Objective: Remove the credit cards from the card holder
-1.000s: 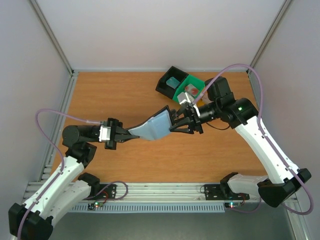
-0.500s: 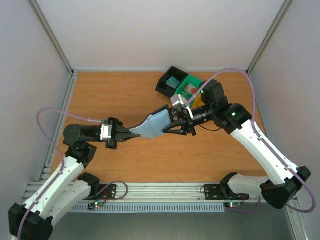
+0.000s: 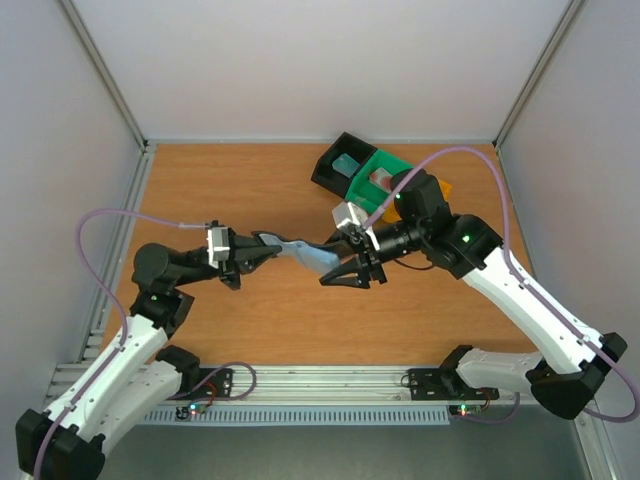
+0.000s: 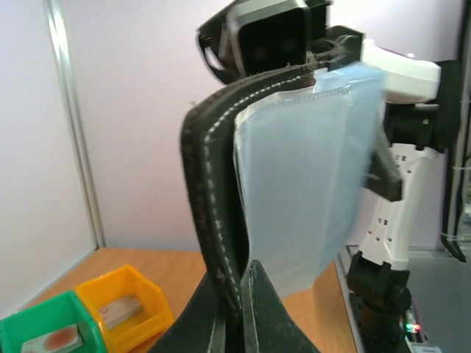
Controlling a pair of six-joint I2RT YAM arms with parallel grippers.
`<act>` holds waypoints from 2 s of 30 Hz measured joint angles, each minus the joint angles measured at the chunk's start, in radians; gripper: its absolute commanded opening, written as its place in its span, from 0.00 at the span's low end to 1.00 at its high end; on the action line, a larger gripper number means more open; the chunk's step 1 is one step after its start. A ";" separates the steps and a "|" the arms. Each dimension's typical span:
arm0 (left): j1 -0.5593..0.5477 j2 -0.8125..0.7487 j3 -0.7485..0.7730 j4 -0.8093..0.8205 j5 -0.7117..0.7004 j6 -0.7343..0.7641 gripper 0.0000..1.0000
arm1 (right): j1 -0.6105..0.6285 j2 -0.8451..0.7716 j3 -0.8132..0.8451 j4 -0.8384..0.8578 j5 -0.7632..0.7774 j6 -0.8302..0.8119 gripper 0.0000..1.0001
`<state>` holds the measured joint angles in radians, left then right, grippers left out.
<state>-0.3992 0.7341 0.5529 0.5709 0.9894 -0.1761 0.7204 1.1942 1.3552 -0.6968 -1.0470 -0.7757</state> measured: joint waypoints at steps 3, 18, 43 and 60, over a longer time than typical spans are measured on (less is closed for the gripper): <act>0.001 -0.002 -0.005 -0.017 -0.040 -0.016 0.00 | 0.001 -0.034 0.000 -0.042 0.031 -0.030 0.51; 0.006 -0.003 -0.008 -0.113 -0.142 -0.087 0.00 | 0.008 -0.013 -0.027 0.091 0.212 0.106 0.63; 0.006 -0.007 -0.017 -0.238 -0.243 -0.218 0.00 | 0.195 0.005 -0.201 0.432 0.826 0.251 0.80; 0.006 -0.008 -0.028 -0.237 -0.237 -0.216 0.00 | 0.201 -0.003 -0.201 0.410 0.901 0.211 0.21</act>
<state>-0.3927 0.7261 0.5247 0.3340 0.7521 -0.3923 0.9211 1.1908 1.1542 -0.2871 -0.1455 -0.5648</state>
